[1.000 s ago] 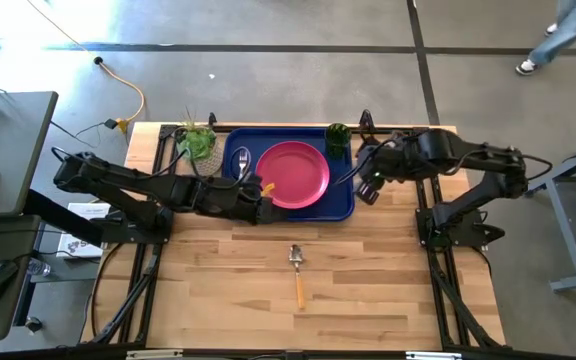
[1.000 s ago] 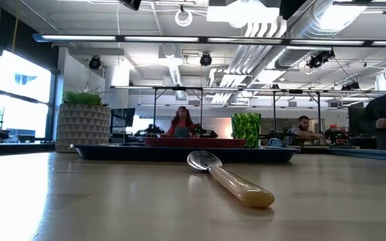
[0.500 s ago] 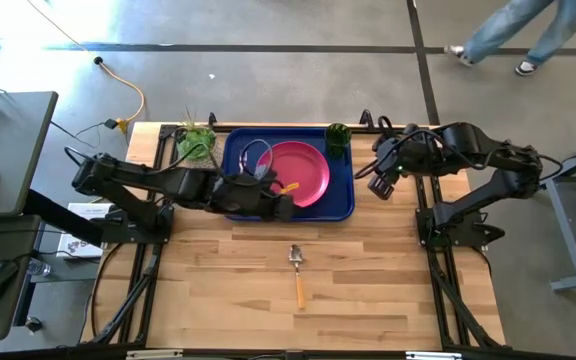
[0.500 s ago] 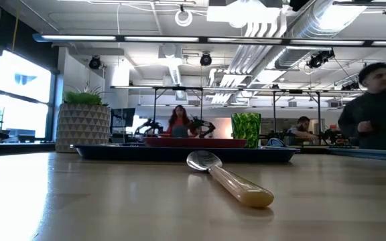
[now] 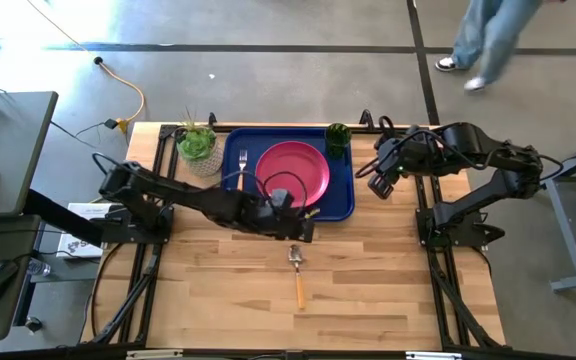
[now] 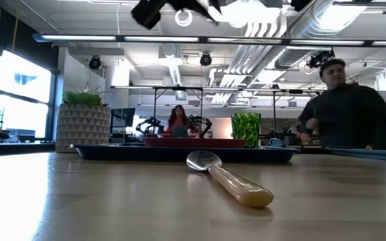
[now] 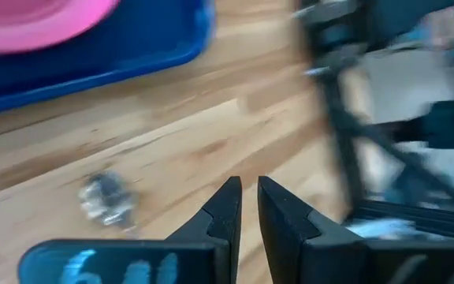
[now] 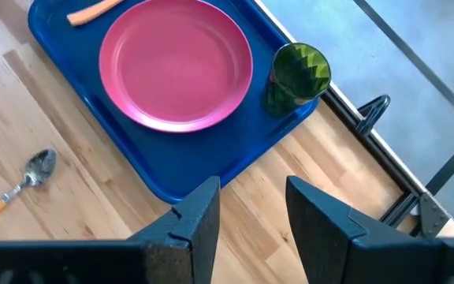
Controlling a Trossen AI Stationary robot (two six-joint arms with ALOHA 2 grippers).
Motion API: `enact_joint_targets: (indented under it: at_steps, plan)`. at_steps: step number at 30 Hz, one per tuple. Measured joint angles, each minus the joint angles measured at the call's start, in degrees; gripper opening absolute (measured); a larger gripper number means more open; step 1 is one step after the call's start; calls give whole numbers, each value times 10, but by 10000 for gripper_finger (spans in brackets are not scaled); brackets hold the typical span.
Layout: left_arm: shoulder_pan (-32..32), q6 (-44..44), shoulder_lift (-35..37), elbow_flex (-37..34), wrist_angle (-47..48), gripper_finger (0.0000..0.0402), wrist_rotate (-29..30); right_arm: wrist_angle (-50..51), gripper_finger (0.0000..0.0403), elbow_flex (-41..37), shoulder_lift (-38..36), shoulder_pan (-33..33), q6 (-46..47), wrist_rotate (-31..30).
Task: Pick and place plate/cup/fork/spoon on tray
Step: Put the orange spoon on the left of the pink plate on the blue tray
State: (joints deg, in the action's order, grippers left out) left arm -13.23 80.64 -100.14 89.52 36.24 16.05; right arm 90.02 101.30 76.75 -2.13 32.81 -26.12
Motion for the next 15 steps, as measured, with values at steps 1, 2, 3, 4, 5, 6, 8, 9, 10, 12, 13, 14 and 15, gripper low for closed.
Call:
enact_joint_targets:
  at_steps: [1,2,3,4,5,6,8,9,10,12,13,14,15]
  plan:
    - [-2,7,-9,0,12,35,0,0,138,0,0,0,6,0]
    - [-5,15,-18,0,11,35,1,0,138,0,0,0,11,0]
    - [-7,23,-26,0,12,35,1,0,138,0,0,0,17,0]
    - [-11,31,-31,0,24,35,0,0,138,0,0,0,23,0]
    - [-15,38,-39,-1,31,34,0,0,138,0,0,0,29,0]
    - [-19,47,-46,0,23,32,-2,0,138,0,0,0,32,0]
    - [-29,61,-56,0,36,24,-8,0,138,0,0,0,34,0]
    - [-33,64,-61,-1,34,18,-15,0,138,0,0,0,34,0]
    - [-37,70,-65,0,21,12,-24,0,138,0,0,0,34,0]
    - [-47,78,-66,0,23,3,-35,0,138,0,0,0,47,0]
    - [-51,80,-66,0,13,2,-35,0,138,0,0,0,49,0]
    - [-56,83,-65,0,-4,3,-34,0,138,0,0,0,49,0]
    - [-60,86,-65,1,-14,4,-32,0,138,0,0,0,49,0]
